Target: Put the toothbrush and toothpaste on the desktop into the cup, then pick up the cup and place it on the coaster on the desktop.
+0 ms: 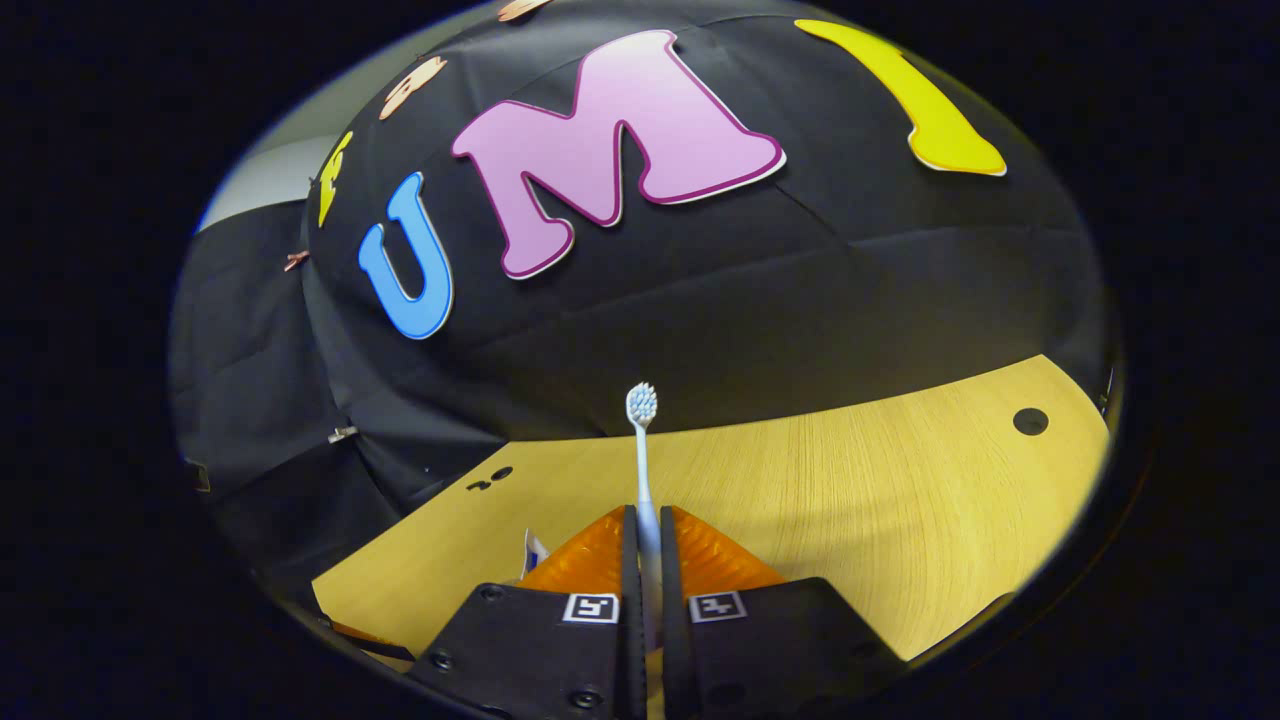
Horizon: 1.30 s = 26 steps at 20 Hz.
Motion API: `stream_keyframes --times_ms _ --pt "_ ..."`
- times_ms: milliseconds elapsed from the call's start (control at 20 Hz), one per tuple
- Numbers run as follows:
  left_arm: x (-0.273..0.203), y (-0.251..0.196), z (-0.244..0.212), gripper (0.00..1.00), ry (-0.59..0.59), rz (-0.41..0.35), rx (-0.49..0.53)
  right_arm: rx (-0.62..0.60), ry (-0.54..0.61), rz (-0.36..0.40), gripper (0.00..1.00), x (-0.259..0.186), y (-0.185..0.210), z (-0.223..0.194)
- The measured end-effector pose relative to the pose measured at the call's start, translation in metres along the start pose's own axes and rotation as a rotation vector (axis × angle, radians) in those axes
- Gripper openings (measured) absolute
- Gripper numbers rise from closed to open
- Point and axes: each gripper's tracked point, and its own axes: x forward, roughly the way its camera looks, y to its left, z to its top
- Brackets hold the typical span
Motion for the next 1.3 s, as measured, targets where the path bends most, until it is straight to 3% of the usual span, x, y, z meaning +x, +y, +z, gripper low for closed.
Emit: stream_keyframes --times_ms 50,200,350,550,700,850,1150,1300 --pt "0.0 -0.001 -0.001 0.98 0.004 -0.004 -0.002 -0.014 -0.008 0.005 0.14 -0.005 0.002 0.002" --pt "0.001 -0.005 -0.003 0.98 0.008 -0.018 -0.003 -0.007 -0.002 0.012 0.75 -0.025 0.006 0.002" --pt "-0.007 -0.01 -0.001 0.98 0.004 -0.041 0.004 -0.045 0.031 -0.068 0.98 -0.044 -0.002 0.001" --pt "-0.023 -0.008 -0.003 0.98 -0.001 -0.073 0.039 -0.056 0.13 -0.277 0.98 -0.069 -0.014 -0.005" --pt "-0.04 0.003 -0.005 0.98 -0.004 -0.079 0.073 0.033 0.187 -0.293 0.98 -0.078 0.003 -0.007" --pt "-0.055 0.012 -0.008 0.98 -0.019 -0.076 0.109 0.042 0.253 -0.337 0.98 -0.08 0.01 -0.007" --pt "-0.083 0.025 -0.02 0.98 -0.042 -0.055 0.063 0.027 0.436 -0.408 0.98 -0.075 0.024 -0.022" --pt "-0.089 0.032 -0.023 0.98 -0.056 -0.046 0.049 0.084 0.549 -0.432 0.98 -0.073 0.031 -0.045"
